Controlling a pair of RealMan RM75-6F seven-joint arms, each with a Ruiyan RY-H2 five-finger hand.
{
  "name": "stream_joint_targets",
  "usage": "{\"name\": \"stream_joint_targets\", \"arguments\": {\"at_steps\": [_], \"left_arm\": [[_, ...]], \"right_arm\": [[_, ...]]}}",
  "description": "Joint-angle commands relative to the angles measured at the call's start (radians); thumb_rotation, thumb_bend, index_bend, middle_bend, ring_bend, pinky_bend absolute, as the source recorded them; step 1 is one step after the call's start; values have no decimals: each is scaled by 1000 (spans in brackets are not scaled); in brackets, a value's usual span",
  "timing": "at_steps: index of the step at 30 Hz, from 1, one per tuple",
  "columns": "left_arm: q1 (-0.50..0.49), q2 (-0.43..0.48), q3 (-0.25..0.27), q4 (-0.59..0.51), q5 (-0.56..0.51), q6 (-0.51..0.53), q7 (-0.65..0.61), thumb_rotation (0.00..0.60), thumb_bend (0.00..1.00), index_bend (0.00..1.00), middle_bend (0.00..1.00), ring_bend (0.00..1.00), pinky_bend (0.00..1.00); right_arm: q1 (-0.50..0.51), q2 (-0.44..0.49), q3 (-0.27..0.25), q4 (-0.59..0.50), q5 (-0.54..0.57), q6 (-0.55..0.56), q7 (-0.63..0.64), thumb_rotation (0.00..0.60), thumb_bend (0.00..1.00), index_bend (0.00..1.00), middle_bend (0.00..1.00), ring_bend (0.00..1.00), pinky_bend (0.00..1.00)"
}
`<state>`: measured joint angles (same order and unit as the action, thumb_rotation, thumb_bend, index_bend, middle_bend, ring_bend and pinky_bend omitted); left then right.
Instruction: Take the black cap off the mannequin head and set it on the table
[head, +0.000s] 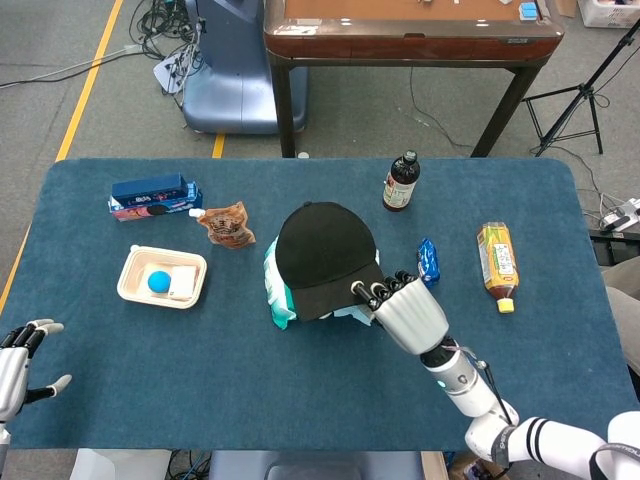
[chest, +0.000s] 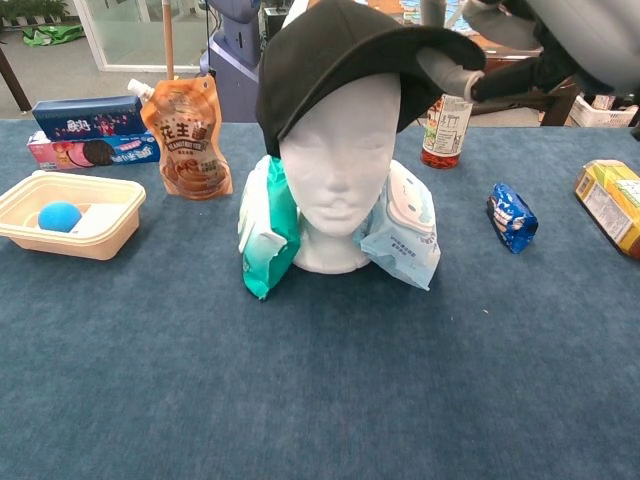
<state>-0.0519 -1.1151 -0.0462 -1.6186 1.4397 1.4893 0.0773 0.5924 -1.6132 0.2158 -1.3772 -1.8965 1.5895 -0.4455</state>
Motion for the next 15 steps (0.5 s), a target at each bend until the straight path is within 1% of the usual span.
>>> {"name": "stream_joint_targets", "arguments": {"at_steps": [1,8,15], "left_arm": [[-1,0,0,0,-1,-1,2,600,56,294,259,258,432],[-1,-1,0,0,-3,-4,3,600,57,294,260,259,432],[1,2,0,0,1,0,-6,600,57,294,260,259,432]], "right_arm": [[13,1,16,15,-5,5,-9,600,421,707,1000,975,1000],[62,-21,63,58,14,-8,-14,600,423,711,1000,976,1000],[92,-39,93,83,34,1,-8,600,428,722,1000,976,1000]]}}
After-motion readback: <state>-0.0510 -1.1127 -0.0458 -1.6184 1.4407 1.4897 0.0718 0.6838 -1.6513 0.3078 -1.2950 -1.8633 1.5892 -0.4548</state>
